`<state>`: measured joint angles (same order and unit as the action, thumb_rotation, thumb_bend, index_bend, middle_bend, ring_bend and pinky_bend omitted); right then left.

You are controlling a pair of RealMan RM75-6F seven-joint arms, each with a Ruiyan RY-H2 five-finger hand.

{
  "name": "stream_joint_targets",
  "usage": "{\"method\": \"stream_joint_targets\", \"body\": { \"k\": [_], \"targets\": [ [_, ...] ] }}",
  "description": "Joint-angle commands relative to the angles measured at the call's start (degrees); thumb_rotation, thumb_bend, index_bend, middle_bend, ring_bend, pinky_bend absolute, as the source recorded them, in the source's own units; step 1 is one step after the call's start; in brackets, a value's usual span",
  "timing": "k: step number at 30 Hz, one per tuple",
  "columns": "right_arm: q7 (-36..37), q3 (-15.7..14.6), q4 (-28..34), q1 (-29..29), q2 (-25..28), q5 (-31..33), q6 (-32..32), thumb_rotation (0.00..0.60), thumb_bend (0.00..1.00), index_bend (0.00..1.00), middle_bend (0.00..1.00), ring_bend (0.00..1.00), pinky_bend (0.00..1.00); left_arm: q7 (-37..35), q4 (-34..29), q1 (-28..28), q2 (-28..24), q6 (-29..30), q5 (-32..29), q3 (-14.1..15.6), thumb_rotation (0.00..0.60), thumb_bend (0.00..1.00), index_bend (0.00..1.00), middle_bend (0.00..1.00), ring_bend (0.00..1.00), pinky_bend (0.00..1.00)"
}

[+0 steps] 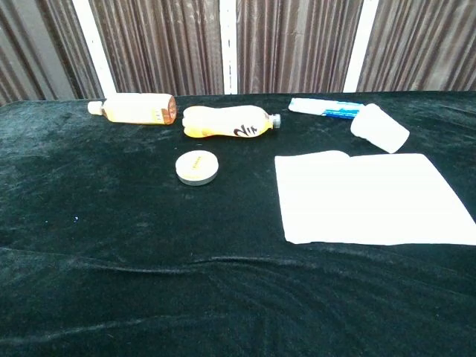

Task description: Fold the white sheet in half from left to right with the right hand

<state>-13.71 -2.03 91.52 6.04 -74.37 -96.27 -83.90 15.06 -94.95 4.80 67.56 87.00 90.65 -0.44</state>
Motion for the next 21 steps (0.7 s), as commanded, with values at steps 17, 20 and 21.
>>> {"method": "stream_joint_targets", "body": {
  "k": [17, 20, 21],
  "targets": [
    [0.26, 0.23, 0.44, 0.04, -0.11, 0.26, 0.08, 0.600, 0.22, 0.00, 0.00, 0.00, 0.00, 0.06, -0.15, -0.19, -0.11, 0.16, -0.21, -0.04, 0.600, 0.20, 0.00, 0.00, 0.00, 0.00],
    [0.22, 0.70, 1.44, 0.46, -0.34, 0.44, 0.41, 0.600, 0.22, 0.00, 0.00, 0.00, 0.00, -0.18, -0.36, -0.37, -0.27, 0.50, -0.22, -0.07, 0.600, 0.19, 0.00, 0.00, 0.00, 0.00],
    [0.13, 0.91, 2.03, 0.68, -0.44, 0.51, 0.61, 0.600, 0.23, 0.00, 0.00, 0.00, 0.00, -0.24, -0.44, -0.43, -0.35, 0.64, -0.17, -0.08, 0.600, 0.19, 0.00, 0.00, 0.00, 0.00]
  ]
}}
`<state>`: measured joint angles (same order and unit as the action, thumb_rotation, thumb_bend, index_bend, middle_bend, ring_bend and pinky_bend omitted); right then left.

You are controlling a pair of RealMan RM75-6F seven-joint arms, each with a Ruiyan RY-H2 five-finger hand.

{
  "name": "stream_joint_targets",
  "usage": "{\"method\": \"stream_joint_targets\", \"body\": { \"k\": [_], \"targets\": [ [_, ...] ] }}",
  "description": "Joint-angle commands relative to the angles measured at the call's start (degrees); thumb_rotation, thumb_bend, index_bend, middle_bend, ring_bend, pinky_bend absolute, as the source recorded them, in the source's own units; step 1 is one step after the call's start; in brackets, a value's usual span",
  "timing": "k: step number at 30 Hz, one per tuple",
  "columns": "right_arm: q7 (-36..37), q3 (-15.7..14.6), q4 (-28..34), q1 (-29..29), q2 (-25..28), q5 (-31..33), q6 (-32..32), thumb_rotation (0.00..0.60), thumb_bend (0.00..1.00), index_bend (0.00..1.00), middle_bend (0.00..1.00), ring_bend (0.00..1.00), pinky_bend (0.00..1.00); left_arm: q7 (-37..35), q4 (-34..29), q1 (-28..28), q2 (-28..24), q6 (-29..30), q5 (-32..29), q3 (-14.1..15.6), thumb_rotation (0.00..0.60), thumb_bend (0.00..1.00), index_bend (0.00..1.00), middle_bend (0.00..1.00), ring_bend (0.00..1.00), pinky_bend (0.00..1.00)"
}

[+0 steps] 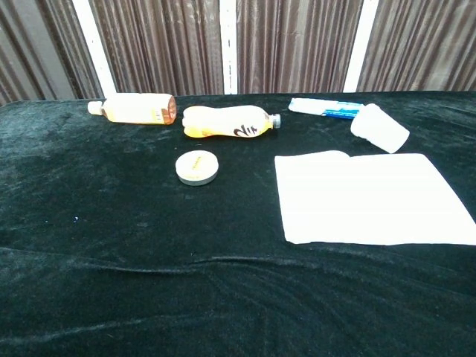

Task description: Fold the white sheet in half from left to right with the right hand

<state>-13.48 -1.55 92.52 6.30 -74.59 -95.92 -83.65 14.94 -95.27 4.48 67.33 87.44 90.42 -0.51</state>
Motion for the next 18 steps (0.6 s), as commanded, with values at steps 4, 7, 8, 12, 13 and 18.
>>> {"method": "stream_joint_targets", "body": {
  "k": [4, 7, 8, 12, 13, 18],
  "targets": [
    [-2.01, 1.56, 4.63, 2.07, -1.09, 0.58, 2.35, 0.600, 0.22, 0.00, 0.00, 0.00, 0.00, -0.56, -0.42, -0.33, -0.40, 0.97, 0.41, -0.13, 0.600, 0.19, 0.00, 0.00, 0.00, 0.00],
    [-5.70, 3.09, 8.57, 4.31, -2.80, 2.41, 5.92, 0.600, 0.23, 0.00, 0.00, 0.00, 0.00, -0.90, -0.49, -0.33, -0.61, 0.96, 0.27, -0.25, 0.600, 0.19, 0.00, 0.00, 0.00, 0.00],
    [-6.50, 3.36, 9.03, 4.48, -3.02, 3.02, 6.31, 0.600, 0.23, 0.00, 0.00, 0.00, 0.00, -0.93, -0.49, -0.32, -0.64, 0.93, 0.25, -0.26, 0.600, 0.19, 0.00, 0.00, 0.00, 0.00],
    [-12.34, 5.43, 12.17, 7.58, -8.40, 7.41, 11.39, 0.600, 0.25, 0.00, 0.00, 0.00, 0.00, -1.30, -0.39, -0.30, -0.81, 0.68, -0.52, -0.55, 0.600, 0.19, 0.00, 0.00, 0.00, 0.00],
    [-14.10, 6.14, 12.18, 8.25, -10.42, 9.09, 12.32, 0.600, 0.26, 0.00, 0.00, 0.00, 0.00, -1.40, -0.37, -0.30, -0.85, 0.68, -0.56, -0.58, 0.600, 0.19, 0.00, 0.00, 0.00, 0.00],
    [-21.50, 8.36, 9.33, 11.09, -20.71, 16.34, 15.13, 0.600, 0.26, 0.00, 0.00, 0.00, 0.00, -2.07, -0.31, -0.25, -1.15, 0.52, -1.11, -0.86, 0.600, 0.19, 0.00, 0.00, 0.00, 0.00]
  ]
}}
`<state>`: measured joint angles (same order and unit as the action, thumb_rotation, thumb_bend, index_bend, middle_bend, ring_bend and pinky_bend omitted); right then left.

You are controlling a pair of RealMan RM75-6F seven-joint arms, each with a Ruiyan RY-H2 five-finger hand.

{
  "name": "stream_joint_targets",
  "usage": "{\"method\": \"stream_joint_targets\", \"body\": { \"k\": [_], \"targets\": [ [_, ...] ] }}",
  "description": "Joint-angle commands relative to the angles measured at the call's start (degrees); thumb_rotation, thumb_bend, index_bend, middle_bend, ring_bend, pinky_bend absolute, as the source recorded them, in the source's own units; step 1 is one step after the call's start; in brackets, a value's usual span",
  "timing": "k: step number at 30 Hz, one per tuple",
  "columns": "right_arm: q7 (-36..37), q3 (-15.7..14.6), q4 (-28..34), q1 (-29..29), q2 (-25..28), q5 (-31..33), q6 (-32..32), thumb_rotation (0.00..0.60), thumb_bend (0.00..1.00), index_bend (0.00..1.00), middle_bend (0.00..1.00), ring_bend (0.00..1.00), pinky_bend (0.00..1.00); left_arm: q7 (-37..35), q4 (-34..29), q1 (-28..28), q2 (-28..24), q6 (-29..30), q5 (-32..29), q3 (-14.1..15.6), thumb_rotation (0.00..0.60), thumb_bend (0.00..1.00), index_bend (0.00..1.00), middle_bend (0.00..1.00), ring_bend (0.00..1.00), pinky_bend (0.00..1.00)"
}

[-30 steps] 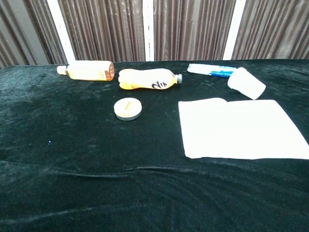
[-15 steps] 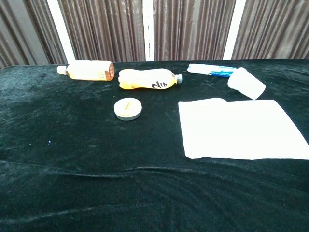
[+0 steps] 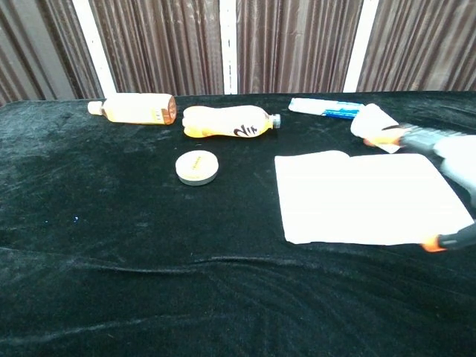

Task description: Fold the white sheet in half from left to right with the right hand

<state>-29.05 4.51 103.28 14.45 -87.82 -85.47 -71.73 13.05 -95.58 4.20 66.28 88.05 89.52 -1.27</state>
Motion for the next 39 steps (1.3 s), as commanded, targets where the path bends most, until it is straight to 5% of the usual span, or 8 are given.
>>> {"method": "stream_joint_targets", "body": {
  "k": [1, 8, 14, 39],
  "targets": [
    [-6.91, 2.64, -2.16, 3.42, -9.09, 6.90, 3.47, 0.600, 0.24, 0.00, 0.00, 0.00, 0.00, -0.31, 0.02, 0.04, -0.17, -0.17, -0.35, -0.15, 0.600, 0.19, 0.00, 0.00, 0.00, 0.00],
    [-10.65, 5.61, -11.37, 7.41, -20.26, 12.01, 4.48, 0.600, 0.21, 0.00, 0.00, 0.00, 0.00, -1.06, 0.32, 0.31, -0.40, -1.09, -1.49, -0.46, 0.600, 0.19, 0.00, 0.00, 0.00, 0.00],
    [-10.99, 8.17, -17.79, 9.75, -24.38, 15.06, 4.67, 0.600, 0.21, 0.00, 0.00, 0.00, 0.00, -2.22, 0.60, 0.51, -0.74, -1.71, -2.77, -0.98, 0.600, 0.19, 0.00, 0.00, 0.00, 0.00],
    [-10.23, 9.30, -26.42, 13.05, -25.91, 21.33, 4.06, 0.600, 0.20, 0.00, 0.00, 0.00, 0.00, -1.99, 0.54, 0.87, -0.43, -2.33, -3.24, -0.89, 0.600, 0.19, 0.00, 0.00, 0.00, 0.00]
  ]
}}
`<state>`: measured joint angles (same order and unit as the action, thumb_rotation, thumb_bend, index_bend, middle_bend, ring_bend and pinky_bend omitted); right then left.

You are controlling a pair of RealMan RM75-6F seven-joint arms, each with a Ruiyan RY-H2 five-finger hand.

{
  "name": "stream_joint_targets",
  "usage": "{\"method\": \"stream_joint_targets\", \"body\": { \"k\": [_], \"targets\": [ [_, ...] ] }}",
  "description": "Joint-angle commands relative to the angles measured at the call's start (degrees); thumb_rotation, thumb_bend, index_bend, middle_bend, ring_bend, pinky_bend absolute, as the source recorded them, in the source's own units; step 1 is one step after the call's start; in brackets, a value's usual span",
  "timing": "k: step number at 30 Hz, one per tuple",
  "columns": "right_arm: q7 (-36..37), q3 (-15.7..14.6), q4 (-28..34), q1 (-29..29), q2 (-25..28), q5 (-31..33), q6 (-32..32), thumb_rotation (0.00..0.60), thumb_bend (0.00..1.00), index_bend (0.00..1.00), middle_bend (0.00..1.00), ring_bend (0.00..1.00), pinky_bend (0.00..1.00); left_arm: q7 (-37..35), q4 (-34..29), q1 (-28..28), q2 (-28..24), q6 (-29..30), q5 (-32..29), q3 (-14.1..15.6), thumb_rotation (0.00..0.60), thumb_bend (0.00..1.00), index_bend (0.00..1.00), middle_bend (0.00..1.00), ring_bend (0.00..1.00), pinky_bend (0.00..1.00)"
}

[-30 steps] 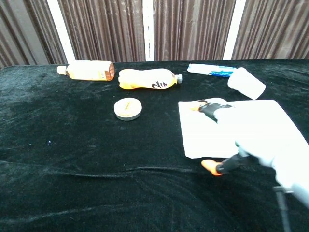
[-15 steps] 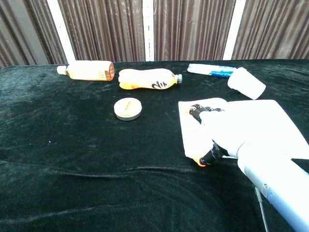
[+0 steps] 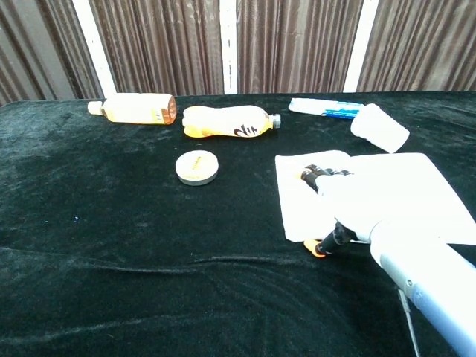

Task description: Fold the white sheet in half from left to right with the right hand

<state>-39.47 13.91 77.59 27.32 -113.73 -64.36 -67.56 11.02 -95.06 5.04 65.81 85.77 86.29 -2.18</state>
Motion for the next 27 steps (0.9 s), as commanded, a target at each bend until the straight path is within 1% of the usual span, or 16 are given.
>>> {"method": "stream_joint_targets", "body": {
  "k": [1, 8, 13, 15, 17, 19, 20, 22, 27],
  "targets": [
    [0.13, -0.19, -0.89, 0.18, 0.04, 0.55, -0.01, 0.600, 0.20, 0.00, 0.00, 0.00, 0.00, 0.04, 0.02, 0.04, 0.08, -0.06, -0.02, 0.01, 0.600, 0.19, 0.00, 0.00, 0.00, 0.00],
    [0.10, -0.99, -0.98, 0.16, 0.62, 2.75, 0.81, 0.600, 0.21, 0.00, 0.00, 0.00, 0.00, 0.40, 0.08, 0.16, 0.28, -0.40, -0.10, 0.18, 0.600, 0.19, 0.00, 0.00, 0.00, 0.00],
    [0.98, -1.45, -2.03, 0.47, 0.44, 2.26, 0.57, 0.600, 0.20, 0.00, 0.00, 0.00, 0.00, 0.50, 0.02, 0.18, 0.38, -0.36, 0.07, 0.25, 0.600, 0.19, 0.00, 0.00, 0.00, 0.00],
    [2.52, -1.47, -2.55, 0.48, 0.18, 1.59, 0.33, 0.600, 0.23, 0.00, 0.00, 0.00, 0.00, 0.47, 0.05, 0.16, 0.40, -0.22, 0.31, 0.32, 0.600, 0.19, 0.00, 0.00, 0.00, 0.00],
    [5.95, -1.73, -3.21, 0.25, -0.14, -0.25, -0.37, 0.600, 0.32, 0.00, 0.00, 0.00, 0.00, 0.29, 0.14, 0.11, 0.48, 0.11, 0.58, 0.30, 0.600, 0.19, 0.00, 0.00, 0.00, 0.00],
    [8.48, -2.19, -4.24, 0.09, -0.42, -2.39, -1.54, 0.600, 0.36, 0.00, 0.00, 0.00, 0.00, 0.08, 0.21, 0.07, 0.54, 0.29, 0.74, 0.30, 0.600, 0.19, 0.00, 0.00, 0.00, 0.00],
    [9.90, -2.33, -4.91, 0.00, -0.63, -4.26, -3.11, 0.600, 0.38, 0.00, 0.00, 0.00, 0.00, 0.04, 0.29, 0.05, 0.57, 0.36, 0.86, 0.35, 0.600, 0.19, 0.00, 0.00, 0.00, 0.00],
    [11.58, -2.31, -5.70, -0.12, -0.94, -5.83, -4.57, 0.600, 0.40, 0.00, 0.00, 0.00, 0.00, 0.08, 0.36, 0.04, 0.65, 0.37, 0.96, 0.43, 0.600, 0.19, 0.00, 0.00, 0.00, 0.00],
    [13.86, -1.59, -5.83, -0.44, -0.86, -7.51, -6.78, 0.600, 0.43, 0.00, 0.00, 0.00, 0.00, 0.12, 0.28, -0.02, 0.70, 0.60, 1.32, 0.54, 0.600, 0.19, 0.00, 0.00, 0.00, 0.00]
  ]
}}
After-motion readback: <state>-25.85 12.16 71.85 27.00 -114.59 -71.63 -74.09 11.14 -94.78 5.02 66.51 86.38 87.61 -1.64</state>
